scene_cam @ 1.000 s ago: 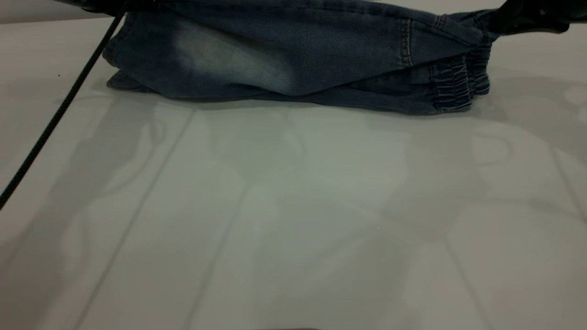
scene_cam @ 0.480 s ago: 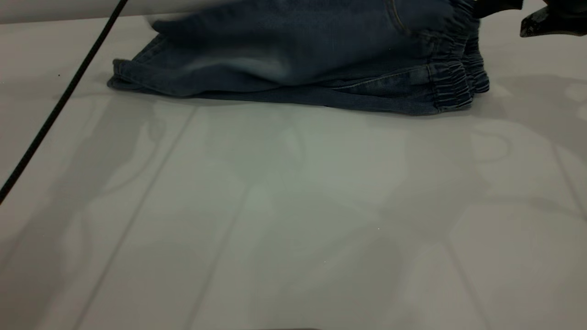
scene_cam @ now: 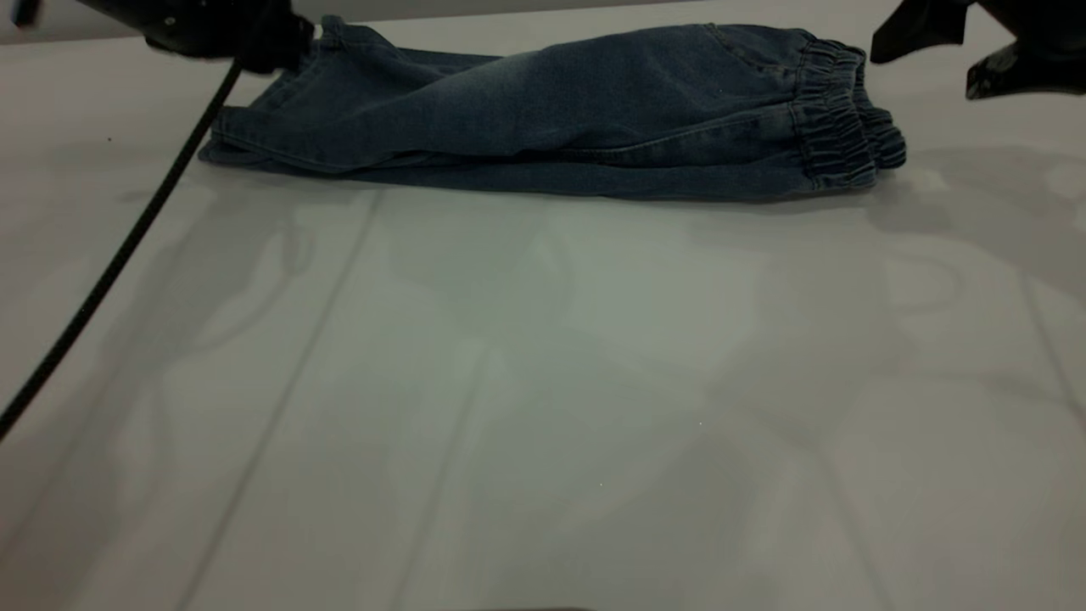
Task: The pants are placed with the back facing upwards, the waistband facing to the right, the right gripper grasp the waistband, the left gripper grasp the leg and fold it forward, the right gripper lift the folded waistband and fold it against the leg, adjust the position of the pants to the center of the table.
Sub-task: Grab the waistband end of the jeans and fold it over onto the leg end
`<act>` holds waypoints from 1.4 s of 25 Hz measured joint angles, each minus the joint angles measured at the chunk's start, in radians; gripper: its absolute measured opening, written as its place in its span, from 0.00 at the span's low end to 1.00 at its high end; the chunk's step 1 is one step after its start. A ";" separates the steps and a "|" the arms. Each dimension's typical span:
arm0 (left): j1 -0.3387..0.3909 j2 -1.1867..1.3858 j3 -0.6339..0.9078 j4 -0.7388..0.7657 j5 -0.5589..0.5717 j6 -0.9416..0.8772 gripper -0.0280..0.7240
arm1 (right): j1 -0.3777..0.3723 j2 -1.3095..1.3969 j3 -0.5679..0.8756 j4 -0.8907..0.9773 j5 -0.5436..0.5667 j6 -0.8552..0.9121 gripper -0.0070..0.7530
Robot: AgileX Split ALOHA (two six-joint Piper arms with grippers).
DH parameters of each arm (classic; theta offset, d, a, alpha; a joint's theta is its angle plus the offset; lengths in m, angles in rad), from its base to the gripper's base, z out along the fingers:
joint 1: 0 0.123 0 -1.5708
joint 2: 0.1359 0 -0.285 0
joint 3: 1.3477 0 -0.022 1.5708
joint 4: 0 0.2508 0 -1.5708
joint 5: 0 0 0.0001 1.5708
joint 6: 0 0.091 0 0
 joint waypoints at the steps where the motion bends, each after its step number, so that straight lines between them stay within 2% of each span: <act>1: 0.000 0.000 -0.023 0.000 0.087 -0.001 0.60 | 0.000 0.012 0.000 0.000 0.004 0.002 0.81; 3: 0.000 0.000 -0.083 0.000 0.230 -0.003 0.60 | 0.000 0.039 0.000 0.006 0.019 0.002 0.81; 5: 0.000 0.000 -0.134 0.001 0.321 -0.003 0.60 | 0.000 0.071 -0.001 0.010 0.029 0.002 0.80; 12: 0.000 0.000 -0.256 -0.064 0.524 -0.003 0.61 | 0.000 0.133 -0.032 0.061 0.070 -0.024 0.80; 21: -0.003 0.000 -0.288 -0.159 0.579 -0.003 0.61 | 0.000 0.211 -0.081 0.083 0.090 -0.040 0.79; 27: -0.050 0.000 -0.288 -0.174 0.579 -0.002 0.61 | 0.000 0.243 -0.129 0.087 0.117 -0.042 0.77; 29: -0.070 0.000 -0.288 -0.174 0.571 -0.002 0.61 | 0.000 0.246 -0.129 0.087 0.120 -0.038 0.69; 30: -0.078 0.001 -0.288 -0.175 0.563 -0.002 0.61 | 0.000 0.249 -0.129 0.087 0.123 -0.030 0.62; 34: -0.108 0.006 -0.288 -0.177 0.520 -0.002 0.61 | -0.006 0.254 -0.129 0.086 0.202 -0.023 0.17; 35: -0.117 0.011 -0.288 -0.178 0.503 -0.002 0.61 | -0.006 0.254 -0.129 0.084 0.230 -0.023 0.11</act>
